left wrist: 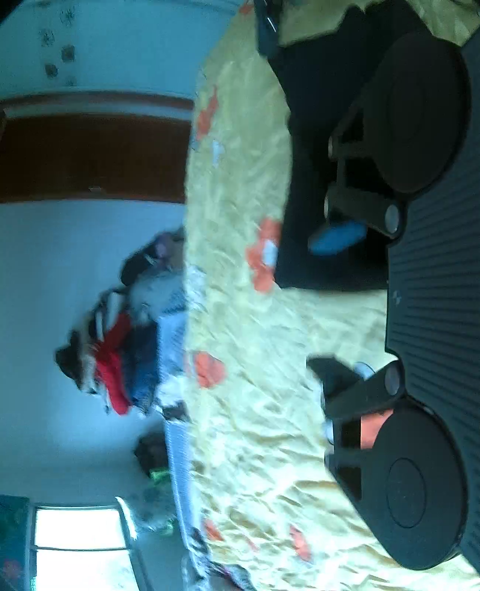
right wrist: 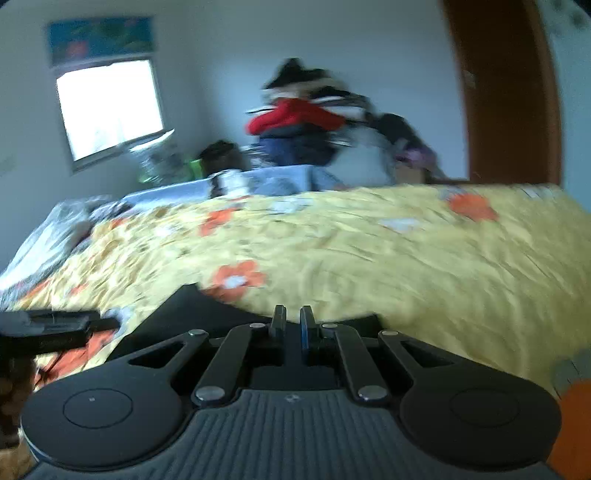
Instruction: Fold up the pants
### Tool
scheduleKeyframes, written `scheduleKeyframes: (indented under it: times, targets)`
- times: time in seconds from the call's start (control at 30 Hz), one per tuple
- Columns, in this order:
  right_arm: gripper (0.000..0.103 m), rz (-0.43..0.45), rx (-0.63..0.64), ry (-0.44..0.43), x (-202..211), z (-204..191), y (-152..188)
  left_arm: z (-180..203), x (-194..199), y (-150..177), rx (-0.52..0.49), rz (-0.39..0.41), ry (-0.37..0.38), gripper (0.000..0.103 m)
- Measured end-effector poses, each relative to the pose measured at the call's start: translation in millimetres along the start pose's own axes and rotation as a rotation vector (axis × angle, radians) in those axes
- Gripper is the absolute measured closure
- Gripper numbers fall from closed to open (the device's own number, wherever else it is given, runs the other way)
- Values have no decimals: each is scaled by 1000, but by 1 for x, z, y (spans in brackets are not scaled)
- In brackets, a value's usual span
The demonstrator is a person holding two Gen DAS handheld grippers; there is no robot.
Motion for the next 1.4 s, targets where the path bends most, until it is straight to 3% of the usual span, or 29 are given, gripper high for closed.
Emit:
scheduleKeyframes:
  times: [0.03, 0.1, 0.17, 0.27, 0.37, 0.43, 0.53, 0.57, 0.63, 0.73, 0.83, 1.07, 1.13, 1.2, 1.27, 1.4]
  targets:
    - [96, -31, 25, 6, -10, -5, 1, 9, 1, -2, -11, -3, 49, 18]
    - [96, -112, 7, 8, -32, -4, 11, 27, -4, 1, -42, -38, 135, 16]
    - [97, -198, 3, 46, -45, 8, 33, 39, -10, 12, -85, -85, 160, 17]
    - [97, -218, 22, 44, -28, 13, 48, 54, -13, 40, -178, -143, 178, 17]
    - [96, -225, 22, 70, -14, 12, 46, 56, -5, 52, -188, -110, 152, 17]
    - [95, -177, 63, 103, -6, 1, 39, 57, -2, 50, -159, -100, 173, 16]
    - [94, -194, 78, 53, -10, -16, 45, 60, -5, 57, -170, -139, 174, 12]
    - [93, -221, 82, 52, -15, -18, 53, 60, -6, 60, -182, -134, 163, 10]
    - [93, -195, 94, 65, -14, -20, 64, 55, -3, 63, -173, -124, 145, 10]
    - [93, -193, 27, 81, 2, -18, 68, 45, 6, 62, -110, -134, 124, 11]
    - [93, -185, 40, 94, 12, -26, 75, 42, 13, 61, -49, -135, 115, 9]
    - [93, -169, -29, 108, 19, -29, 79, 43, 22, 66, -38, -132, 64, 9]
    - [88, -156, -35, 106, 24, -37, 79, 41, 25, 66, -22, -135, 55, 9]
    - [60, -157, -31, 81, 25, -45, 81, 40, 29, 66, -7, -139, 46, 8]
    - [42, -165, 7, 68, 27, -55, 86, 40, 33, 67, -2, -138, 39, 8]
    - [41, -169, 50, 98, 34, -68, 91, 39, 46, 69, -10, -120, 21, 7]
Point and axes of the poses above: each gripper's, at about its wrist camera, not at the fingertips, and x roughly against the way its jaws point, z to its right, y to its underside, the point moved 7 cm from there along -x, roughly the way its jaws point
